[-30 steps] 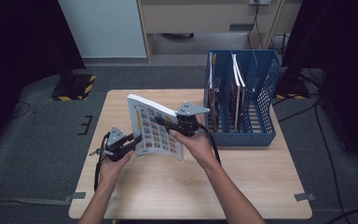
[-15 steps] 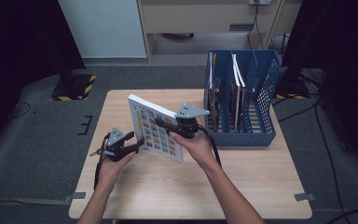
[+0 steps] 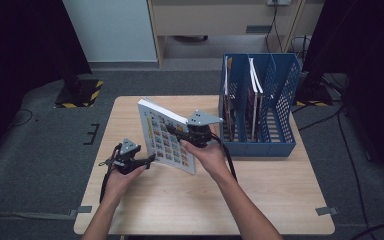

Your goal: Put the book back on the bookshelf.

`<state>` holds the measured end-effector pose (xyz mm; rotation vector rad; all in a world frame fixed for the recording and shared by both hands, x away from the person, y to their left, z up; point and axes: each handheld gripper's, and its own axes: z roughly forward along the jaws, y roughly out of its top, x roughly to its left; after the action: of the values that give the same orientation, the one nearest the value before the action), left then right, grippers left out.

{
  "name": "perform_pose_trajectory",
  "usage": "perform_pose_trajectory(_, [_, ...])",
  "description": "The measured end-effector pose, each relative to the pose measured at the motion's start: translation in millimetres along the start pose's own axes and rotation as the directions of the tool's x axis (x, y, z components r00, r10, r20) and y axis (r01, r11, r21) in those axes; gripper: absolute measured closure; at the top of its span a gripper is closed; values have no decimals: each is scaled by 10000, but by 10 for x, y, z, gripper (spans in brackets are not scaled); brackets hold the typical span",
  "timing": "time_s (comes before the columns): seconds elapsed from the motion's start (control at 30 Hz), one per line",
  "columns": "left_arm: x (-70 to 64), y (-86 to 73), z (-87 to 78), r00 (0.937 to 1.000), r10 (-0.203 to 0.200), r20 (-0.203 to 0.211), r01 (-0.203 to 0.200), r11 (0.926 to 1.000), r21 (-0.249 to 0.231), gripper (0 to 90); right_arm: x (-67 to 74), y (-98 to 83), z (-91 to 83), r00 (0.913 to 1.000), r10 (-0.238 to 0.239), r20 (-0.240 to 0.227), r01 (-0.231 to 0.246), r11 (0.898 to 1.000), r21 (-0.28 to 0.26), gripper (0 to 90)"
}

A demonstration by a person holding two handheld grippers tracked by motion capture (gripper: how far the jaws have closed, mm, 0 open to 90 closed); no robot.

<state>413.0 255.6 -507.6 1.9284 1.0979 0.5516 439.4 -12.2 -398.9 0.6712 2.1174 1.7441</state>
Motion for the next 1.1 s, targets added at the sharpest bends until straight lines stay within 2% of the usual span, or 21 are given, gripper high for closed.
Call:
perform_pose_trajectory(0.17, [19, -1, -8, 10000, -67, -55, 67, 10000, -43, 239, 32, 53, 19, 9998, 4, 209, -7, 9999, 138, 738])
perform_pose_trajectory(0.3, [38, -4, -21, 9999, -106, -103, 106, 9999, -37, 238, 41, 107, 18, 9994, -203, 288, 196, 9996, 212, 738])
perform_pose_trajectory(0.77, [62, -9, -32, 9996, -121, -249, 119, 9999, -63, 235, -4, 181, -120, 9980, -174, 611, 176, 9998, -31, 738])
perform_pose_trajectory(1.1, [53, -27, 8, 9995, -123, -282, 132, 9994, 320, 199, -44, 243, -256, 9966, -246, 791, 261, 9995, -180, 738])
